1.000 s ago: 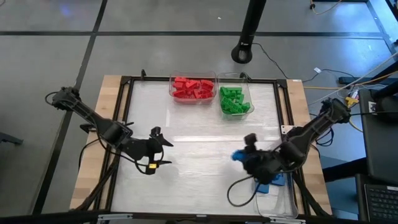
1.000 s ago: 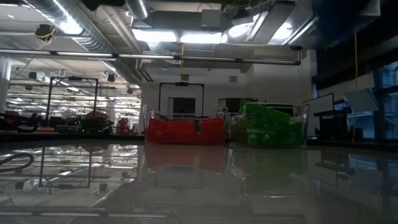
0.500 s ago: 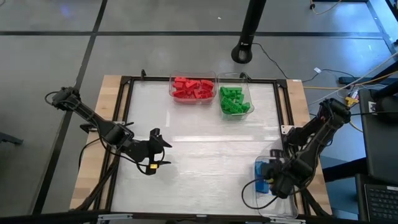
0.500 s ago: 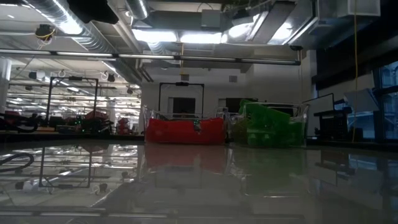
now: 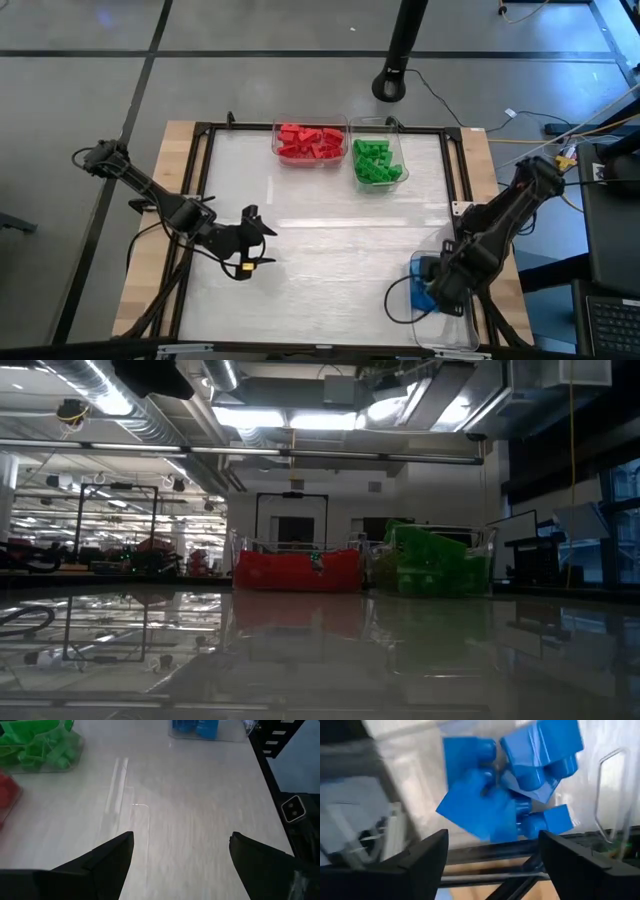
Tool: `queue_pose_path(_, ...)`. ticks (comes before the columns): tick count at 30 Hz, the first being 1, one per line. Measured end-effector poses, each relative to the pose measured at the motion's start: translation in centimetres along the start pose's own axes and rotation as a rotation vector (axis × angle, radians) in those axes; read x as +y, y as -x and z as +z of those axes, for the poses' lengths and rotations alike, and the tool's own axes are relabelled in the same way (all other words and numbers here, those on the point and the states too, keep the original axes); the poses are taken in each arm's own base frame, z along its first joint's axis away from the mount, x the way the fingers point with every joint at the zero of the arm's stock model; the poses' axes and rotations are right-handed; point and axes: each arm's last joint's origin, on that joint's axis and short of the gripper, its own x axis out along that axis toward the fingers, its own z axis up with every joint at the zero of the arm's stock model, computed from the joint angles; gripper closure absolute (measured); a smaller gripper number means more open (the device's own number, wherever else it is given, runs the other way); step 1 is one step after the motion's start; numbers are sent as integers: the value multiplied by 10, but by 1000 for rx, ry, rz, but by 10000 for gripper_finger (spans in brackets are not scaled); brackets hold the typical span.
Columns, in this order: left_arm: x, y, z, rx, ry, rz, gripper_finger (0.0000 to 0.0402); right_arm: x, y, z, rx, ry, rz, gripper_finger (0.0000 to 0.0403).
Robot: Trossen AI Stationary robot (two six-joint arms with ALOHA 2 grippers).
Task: Sort blocks
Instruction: Return to Home Position
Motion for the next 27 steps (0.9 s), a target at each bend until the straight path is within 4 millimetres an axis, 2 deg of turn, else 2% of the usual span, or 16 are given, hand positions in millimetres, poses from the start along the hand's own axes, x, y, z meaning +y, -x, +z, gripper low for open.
queue_pose_path(3,2,-1,1,-1,-14,7,89,-4,23,6,-53,14,20,92)
queue_pose_path(6,4,-2,2,-5,-35,14,91,-14,42,17,-257,116,-85,91)
queue_pose_path(10,7,-4,5,-19,-126,21,118,-28,55,37,-518,298,-317,92)
queue_pose_path(13,16,-7,8,-15,-163,50,157,-35,56,56,-586,446,-406,111)
queue_pose_path(16,27,-12,11,0,-181,58,207,-43,57,82,-670,571,-442,161)
queue_pose_path(21,44,-19,21,-25,-267,3,298,-77,49,119,-805,736,-448,289)
queue_pose_path(25,58,-15,28,-108,-269,10,360,-114,38,129,-981,800,-439,382)
queue_pose_path(27,66,-12,25,-158,-268,27,384,-130,35,126,-1095,809,-447,394)
